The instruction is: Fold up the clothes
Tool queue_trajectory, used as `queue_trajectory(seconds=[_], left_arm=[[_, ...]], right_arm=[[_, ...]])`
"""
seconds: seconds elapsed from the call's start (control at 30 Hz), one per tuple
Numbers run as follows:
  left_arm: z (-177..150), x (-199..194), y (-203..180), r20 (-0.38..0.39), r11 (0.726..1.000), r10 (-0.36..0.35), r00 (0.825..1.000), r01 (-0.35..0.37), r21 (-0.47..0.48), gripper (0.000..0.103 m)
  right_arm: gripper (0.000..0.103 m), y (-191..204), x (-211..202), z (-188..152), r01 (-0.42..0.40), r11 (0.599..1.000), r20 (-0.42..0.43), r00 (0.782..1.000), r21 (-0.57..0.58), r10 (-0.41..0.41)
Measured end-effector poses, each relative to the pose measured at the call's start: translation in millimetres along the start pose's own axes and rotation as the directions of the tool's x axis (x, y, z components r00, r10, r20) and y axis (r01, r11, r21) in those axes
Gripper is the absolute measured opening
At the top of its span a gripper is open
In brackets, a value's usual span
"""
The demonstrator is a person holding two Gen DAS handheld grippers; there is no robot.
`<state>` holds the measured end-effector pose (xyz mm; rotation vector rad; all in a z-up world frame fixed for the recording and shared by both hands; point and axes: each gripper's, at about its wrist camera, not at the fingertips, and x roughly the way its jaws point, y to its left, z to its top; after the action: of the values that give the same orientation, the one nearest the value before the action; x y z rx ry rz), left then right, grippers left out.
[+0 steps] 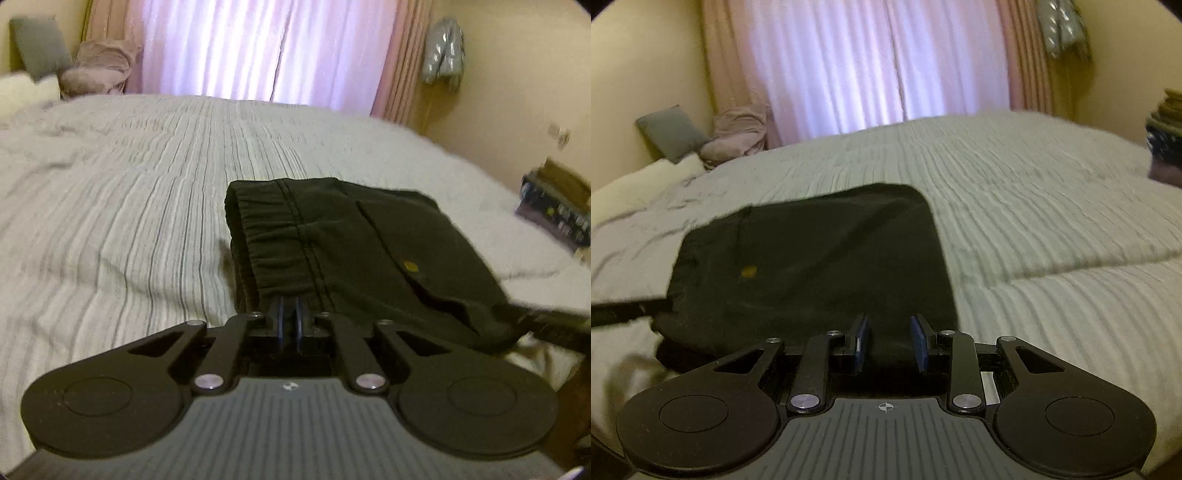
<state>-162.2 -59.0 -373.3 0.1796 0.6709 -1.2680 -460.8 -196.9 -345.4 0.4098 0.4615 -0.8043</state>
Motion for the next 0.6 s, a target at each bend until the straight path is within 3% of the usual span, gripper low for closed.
queue_trajectory(seconds=[0.1, 0.17, 0.23, 0.3, 0.4, 0.5, 0.57, 0.6], left_arm=[[12, 4, 7, -0.065, 0.999, -0.02, 0.998, 0.018, -0.029, 0.007], [28, 8, 5, -0.144, 1.0, -0.02, 0.989, 0.018, -0.014, 0.007], [48, 14, 3, -0.244, 0.999, -0.019, 0.97, 0.025, 0.02, 0.006], [75, 20, 0, -0.345, 0.999, -0.014, 0.938, 0.025, 0.026, 0.003], [119, 21, -14, -0.429, 0.996, -0.021, 0.903, 0.055, 0.066, 0.003], [166, 28, -38, -0.469, 0.984, -0.039, 0.883, 0.116, 0.135, 0.007], [190, 40, -49, -0.483, 0.975, -0.069, 0.873, 0.161, 0.151, 0.011], [201, 51, -55, -0.498, 0.969, -0.095, 0.862, 0.196, 0.153, 0.014]], right_arm=[[0.03, -2, 9, 2, -0.012, 1.0, -0.017, 1.0, 0.025, 0.012], [0.03, -5, 11, 13, -0.026, 0.999, -0.076, 0.997, 0.039, 0.029], [0.03, -7, 14, 28, -0.036, 0.997, -0.15, 0.988, 0.074, 0.047], [0.03, -11, 16, 43, -0.026, 0.99, -0.224, 0.973, 0.142, 0.058], [0.03, -22, 16, 70, 0.024, 0.96, -0.33, 0.941, 0.279, 0.072], [0.03, -42, 7, 93, 0.121, 0.878, -0.403, 0.911, 0.462, 0.087], [0.031, -58, -6, 102, 0.168, 0.801, -0.398, 0.913, 0.575, 0.095], [0.038, -65, -12, 103, 0.19, 0.765, -0.398, 0.913, 0.615, 0.093]])
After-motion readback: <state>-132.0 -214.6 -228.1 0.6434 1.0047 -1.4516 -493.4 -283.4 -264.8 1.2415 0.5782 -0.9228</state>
